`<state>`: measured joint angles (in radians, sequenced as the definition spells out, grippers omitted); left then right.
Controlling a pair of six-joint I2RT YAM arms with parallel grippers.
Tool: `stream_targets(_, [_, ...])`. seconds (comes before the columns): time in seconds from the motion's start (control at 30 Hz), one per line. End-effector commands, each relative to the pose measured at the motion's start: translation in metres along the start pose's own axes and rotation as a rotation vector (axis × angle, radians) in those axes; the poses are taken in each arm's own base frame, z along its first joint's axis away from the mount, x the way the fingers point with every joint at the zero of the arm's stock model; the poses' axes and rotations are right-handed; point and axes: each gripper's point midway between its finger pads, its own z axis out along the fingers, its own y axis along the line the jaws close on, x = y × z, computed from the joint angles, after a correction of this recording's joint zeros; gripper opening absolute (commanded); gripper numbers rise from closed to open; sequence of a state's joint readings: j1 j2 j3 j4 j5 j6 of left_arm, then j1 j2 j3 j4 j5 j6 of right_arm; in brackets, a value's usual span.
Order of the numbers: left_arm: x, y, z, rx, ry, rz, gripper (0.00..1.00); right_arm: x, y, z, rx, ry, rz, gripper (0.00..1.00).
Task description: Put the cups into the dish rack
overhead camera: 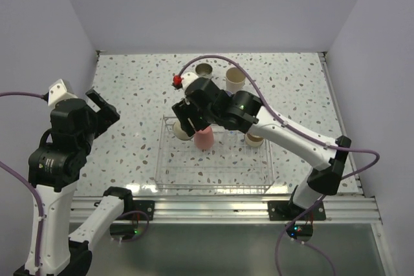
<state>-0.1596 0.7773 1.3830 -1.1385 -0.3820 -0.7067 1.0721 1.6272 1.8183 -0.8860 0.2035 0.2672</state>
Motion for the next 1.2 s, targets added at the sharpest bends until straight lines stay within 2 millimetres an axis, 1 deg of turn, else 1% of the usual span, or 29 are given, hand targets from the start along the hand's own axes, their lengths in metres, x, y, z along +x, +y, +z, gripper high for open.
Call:
stream_targets(0.0, [-0.002, 0.009, 0.002, -0.051, -0.012, -0.003, 0.88, -0.004, 0.002, -0.006, 0.040, 0.004, -0.056, 0.00])
stream_targets(0.03, [-0.002, 0.009, 0.002, -0.052, -0.013, -0.004, 0.88, -0.002, 0.006, -0.002, 0.035, 0.014, -0.058, 0.00])
stream_targets(0.07, [-0.001, 0.009, 0.002, -0.052, -0.011, -0.002, 0.88, 0.003, 0.012, 0.006, 0.017, 0.038, -0.060, 0.00])
stream_targets(0.17, [-0.001, 0.009, 0.000, -0.052, -0.009, 0.002, 0.89, 0.006, 0.017, 0.018, 0.008, 0.052, -0.045, 0.00])
stream_targets(0.3, [-0.001, 0.012, -0.001, -0.066, -0.003, 0.009, 0.89, 0.018, 0.022, 0.038, -0.002, 0.092, -0.045, 0.00])
stream_targets(0.4, [-0.002, 0.014, -0.004, -0.068, -0.008, 0.010, 0.89, 0.025, 0.029, 0.046, -0.027, 0.121, -0.037, 0.00])
stream_targets(0.43, [-0.002, 0.014, -0.005, -0.068, -0.008, 0.011, 0.89, 0.031, 0.031, 0.051, -0.031, 0.139, -0.039, 0.00])
stream_targets(0.6, [0.001, 0.017, -0.007, -0.072, -0.004, 0.012, 0.89, 0.040, 0.038, 0.067, -0.046, 0.159, -0.037, 0.00])
stream_targets(0.63, [0.001, 0.018, -0.007, -0.072, -0.003, 0.012, 0.89, 0.040, 0.037, 0.070, -0.043, 0.160, -0.036, 0.00])
stream_targets(0.67, [0.002, 0.018, -0.007, -0.073, -0.001, 0.012, 0.89, 0.042, 0.038, 0.077, -0.036, 0.168, -0.043, 0.00])
stream_targets(0.73, [0.003, 0.019, -0.007, -0.073, 0.001, 0.016, 0.89, 0.042, 0.031, 0.084, 0.004, 0.168, -0.058, 0.00])
stream_targets(0.77, [0.004, 0.018, -0.006, -0.070, 0.005, 0.016, 0.89, 0.044, 0.030, 0.092, 0.022, 0.177, -0.068, 0.00])
stream_targets(0.83, [0.002, 0.017, -0.007, -0.064, 0.005, 0.020, 0.89, 0.047, 0.027, 0.101, 0.046, 0.193, -0.094, 0.00])
stream_targets(0.87, [0.002, 0.017, -0.008, -0.066, 0.003, 0.020, 0.89, 0.047, 0.025, 0.108, 0.067, 0.198, -0.103, 0.00])
stream_targets(0.93, [0.001, 0.017, -0.009, -0.066, 0.002, 0.020, 0.89, 0.051, 0.021, 0.115, 0.090, 0.216, -0.123, 0.00])
stream_targets(0.97, [0.000, 0.016, -0.009, -0.065, 0.000, 0.018, 0.89, 0.048, 0.020, 0.117, 0.104, 0.212, -0.128, 0.00])
stream_targets(1.0, [-0.001, 0.015, -0.009, -0.062, -0.001, 0.018, 0.89, 0.054, 0.019, 0.123, 0.114, 0.231, -0.142, 0.00])
stream_targets(1.13, [-0.003, 0.013, -0.010, -0.058, -0.001, 0.014, 0.89, 0.056, 0.011, 0.132, 0.164, 0.239, -0.161, 0.00])
stream_targets(1.17, [-0.003, 0.013, -0.010, -0.058, -0.001, 0.014, 0.89, 0.054, 0.010, 0.133, 0.173, 0.235, -0.162, 0.00])
